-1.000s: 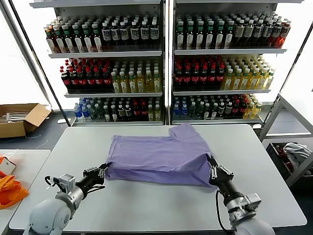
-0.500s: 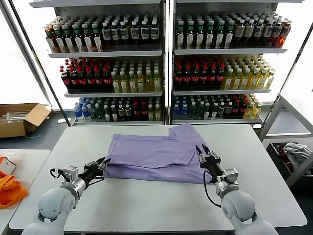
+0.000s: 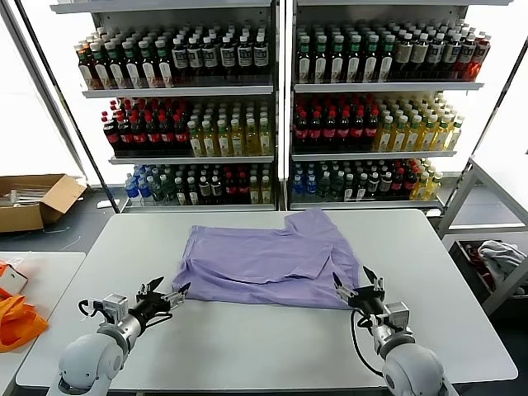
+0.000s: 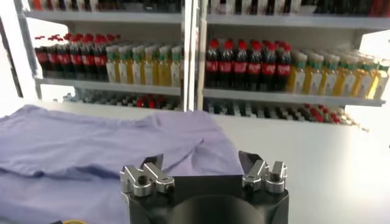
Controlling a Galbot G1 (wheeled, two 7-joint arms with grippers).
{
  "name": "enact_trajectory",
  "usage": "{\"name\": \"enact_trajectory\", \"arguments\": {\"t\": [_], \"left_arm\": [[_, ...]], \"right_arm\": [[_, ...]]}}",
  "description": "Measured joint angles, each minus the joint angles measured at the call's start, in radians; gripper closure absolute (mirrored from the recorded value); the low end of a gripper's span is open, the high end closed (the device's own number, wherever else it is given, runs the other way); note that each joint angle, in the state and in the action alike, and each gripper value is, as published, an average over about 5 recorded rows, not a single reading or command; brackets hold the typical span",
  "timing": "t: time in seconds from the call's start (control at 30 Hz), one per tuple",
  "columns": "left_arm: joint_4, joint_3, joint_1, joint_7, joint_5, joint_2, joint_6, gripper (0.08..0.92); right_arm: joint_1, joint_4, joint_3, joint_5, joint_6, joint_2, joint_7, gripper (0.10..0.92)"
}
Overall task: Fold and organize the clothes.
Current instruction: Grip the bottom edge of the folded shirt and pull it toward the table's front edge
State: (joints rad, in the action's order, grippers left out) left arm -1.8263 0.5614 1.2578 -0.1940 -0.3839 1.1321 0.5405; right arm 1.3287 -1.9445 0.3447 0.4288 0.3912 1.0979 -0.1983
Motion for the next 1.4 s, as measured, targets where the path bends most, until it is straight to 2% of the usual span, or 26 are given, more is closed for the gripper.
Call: {"name": "enact_trajectory", "arguments": {"t": [0.1,0.2,0.73,0.83,1.0,1.2,1.4], "left_arm": [[0.010,-0.008,-0.001,0.004,-0.006,0.005,0.004,0.179],[0.023,-0.012,-0.002,0.007,-0.014,0.007,0.006,0.207],[0.051,-0.003,0.011,0.006,-0.098,0.014,0.024,0.658],[0.043,0.002,0.022,0.005,-0.107,0.013,0.027,0.744],[0.018,0.016,0.054,0.006,-0.120,0.007,0.030,0.875],[-0.048,0.047,0.132,0.012,-0.118,0.014,0.034,0.903],[-0.161,0.102,0.264,0.009,-0.097,0.044,0.039,0.906]], "right_arm": [[0.015,-0.003,-0.001,0.009,0.024,0.007,-0.016,0.319],[0.023,-0.003,-0.004,0.021,0.042,0.014,-0.034,0.405],[0.055,-0.030,0.001,0.069,0.062,0.010,-0.060,0.858],[0.065,-0.039,0.005,0.071,0.062,0.004,-0.059,0.893],[0.094,-0.066,0.017,0.074,0.062,-0.010,-0.054,0.893],[0.166,-0.132,0.036,0.066,0.060,-0.037,-0.054,0.893],[0.279,-0.218,0.058,0.032,0.047,-0.047,-0.047,0.893]]}}
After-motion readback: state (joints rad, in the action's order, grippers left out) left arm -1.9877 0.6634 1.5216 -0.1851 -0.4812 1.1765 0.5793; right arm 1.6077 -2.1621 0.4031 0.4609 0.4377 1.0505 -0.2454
